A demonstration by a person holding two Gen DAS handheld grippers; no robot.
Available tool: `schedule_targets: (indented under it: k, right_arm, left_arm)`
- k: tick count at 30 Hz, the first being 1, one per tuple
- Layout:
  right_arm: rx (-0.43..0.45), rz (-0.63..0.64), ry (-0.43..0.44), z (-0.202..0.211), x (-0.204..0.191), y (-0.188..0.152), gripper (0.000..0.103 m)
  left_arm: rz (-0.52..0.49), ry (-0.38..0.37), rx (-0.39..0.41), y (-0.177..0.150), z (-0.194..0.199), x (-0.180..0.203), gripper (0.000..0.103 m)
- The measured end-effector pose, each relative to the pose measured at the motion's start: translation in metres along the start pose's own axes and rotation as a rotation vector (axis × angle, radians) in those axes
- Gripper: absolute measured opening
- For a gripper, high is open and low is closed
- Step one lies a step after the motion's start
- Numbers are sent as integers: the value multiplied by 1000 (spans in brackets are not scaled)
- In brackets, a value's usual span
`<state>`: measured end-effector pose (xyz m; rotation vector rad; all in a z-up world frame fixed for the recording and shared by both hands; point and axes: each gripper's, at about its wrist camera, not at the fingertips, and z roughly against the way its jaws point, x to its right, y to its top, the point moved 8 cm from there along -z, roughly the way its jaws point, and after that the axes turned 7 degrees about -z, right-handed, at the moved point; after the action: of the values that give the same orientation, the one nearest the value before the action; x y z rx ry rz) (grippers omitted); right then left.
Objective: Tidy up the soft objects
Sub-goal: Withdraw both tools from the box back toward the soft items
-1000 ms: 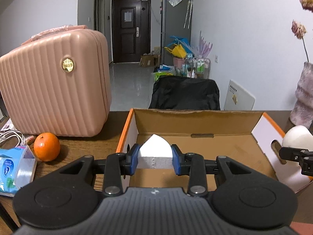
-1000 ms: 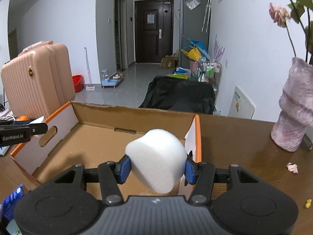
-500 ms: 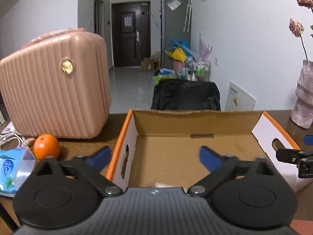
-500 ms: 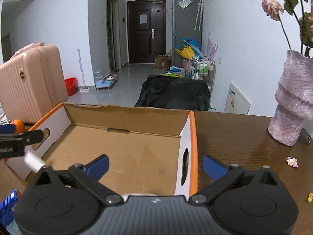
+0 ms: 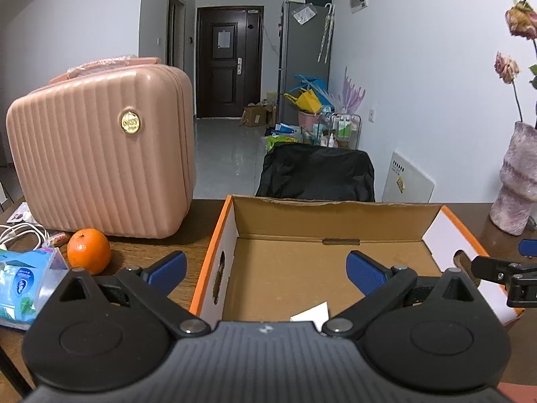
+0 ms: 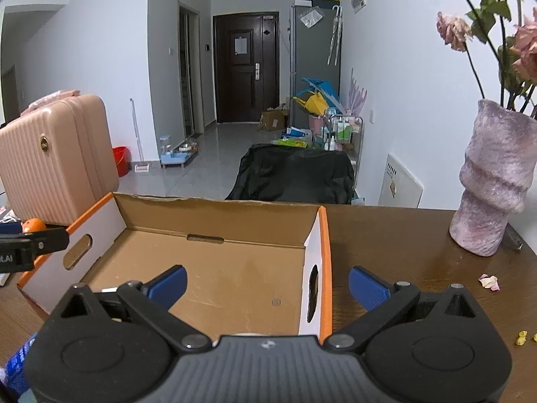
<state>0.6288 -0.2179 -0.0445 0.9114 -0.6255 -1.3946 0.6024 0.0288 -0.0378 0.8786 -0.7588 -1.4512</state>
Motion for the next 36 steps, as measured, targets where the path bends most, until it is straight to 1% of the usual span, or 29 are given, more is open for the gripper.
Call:
schedule_targets:
  k: [8,14,36]
  right_arm:
    - [45,18,13,26,-6,-2,103]
    - [68,30,26,45,-10,-8,103]
    - [96,45,44,115,-17,-50,103]
  left_arm:
    - [-9,-13,40,2,27,1,103]
    - [-16,-17,54,-3,44,2,103]
    - [-32,-17,81,-31,113,1,103]
